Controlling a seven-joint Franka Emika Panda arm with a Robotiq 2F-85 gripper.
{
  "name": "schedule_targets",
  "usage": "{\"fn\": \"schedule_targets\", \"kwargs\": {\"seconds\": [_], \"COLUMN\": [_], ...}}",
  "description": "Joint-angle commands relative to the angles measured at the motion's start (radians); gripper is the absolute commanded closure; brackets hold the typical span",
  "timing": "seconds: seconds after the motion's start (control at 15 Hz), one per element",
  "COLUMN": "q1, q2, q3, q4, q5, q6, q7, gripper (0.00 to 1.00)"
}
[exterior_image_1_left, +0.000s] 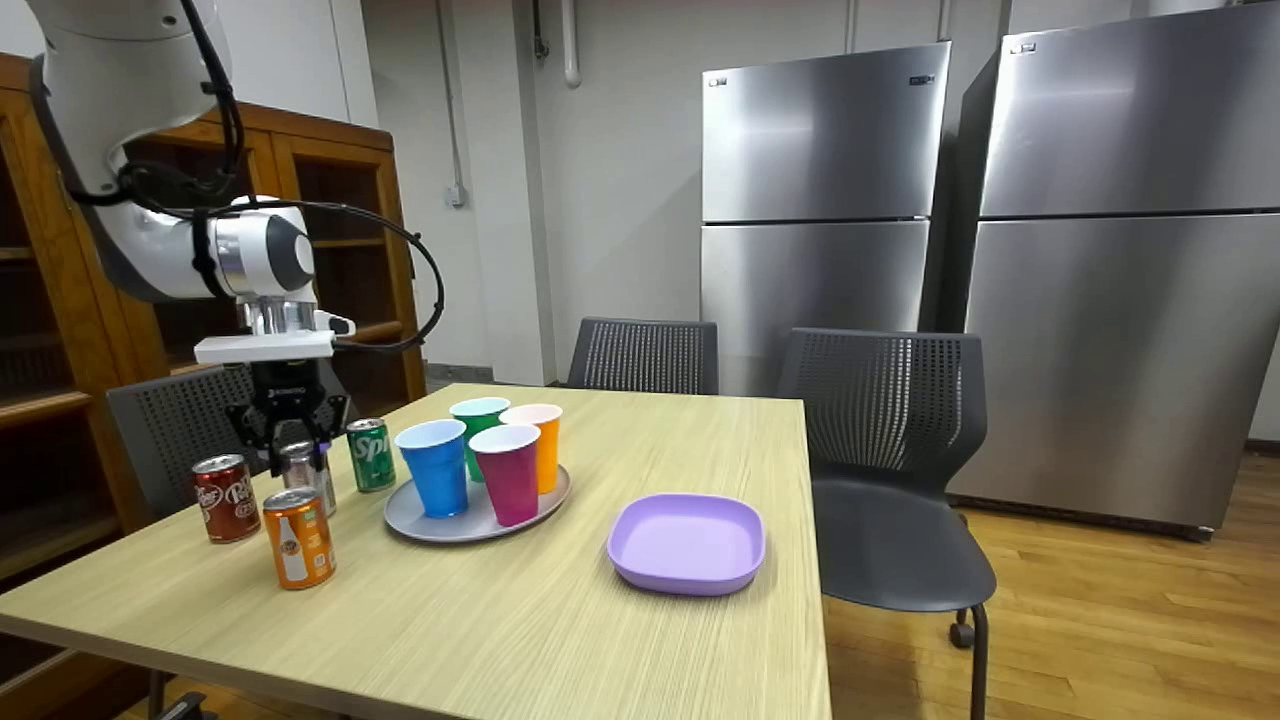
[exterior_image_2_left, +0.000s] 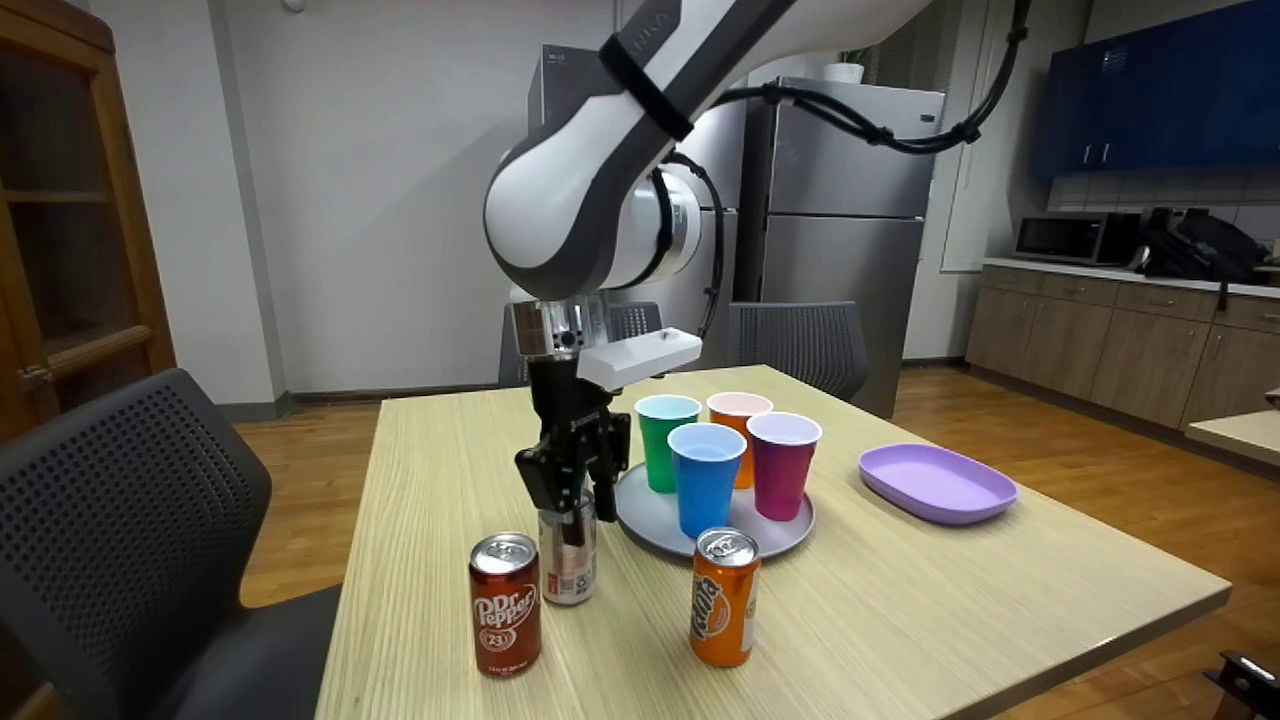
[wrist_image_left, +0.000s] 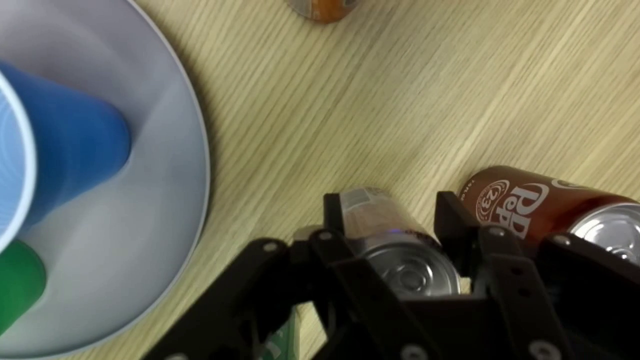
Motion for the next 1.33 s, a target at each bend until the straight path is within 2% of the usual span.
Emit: {"fn": "schedule_targets", "kwargs": {"seconds": [0.0,0.13,0.2,0.47,0.6,1.27], "q1": [0.009,0.007,0.006,0.001,-0.002,-0.001], "q2": [-0.016,-0.043,-0.051,-0.073,-0.081,-0.063], "q3": [-0.002,0.0,0.001,0.007,0.01,0.012], "q4": [0.01,-0.008,-0.012,-0.03,-0.036,-0.006], "q5": [-0.008,-0.007,-0.006,-0.001,0.002,-0.002], "q6": [-0.032,-0.035,-0.039,-0.065,-0.082,-0.093], "q7": [0.019,0.018,0.016,0.007,0.002,-0.004], "gripper": [0.8,0.95,1.0,1.0,0.72,0.01]}}
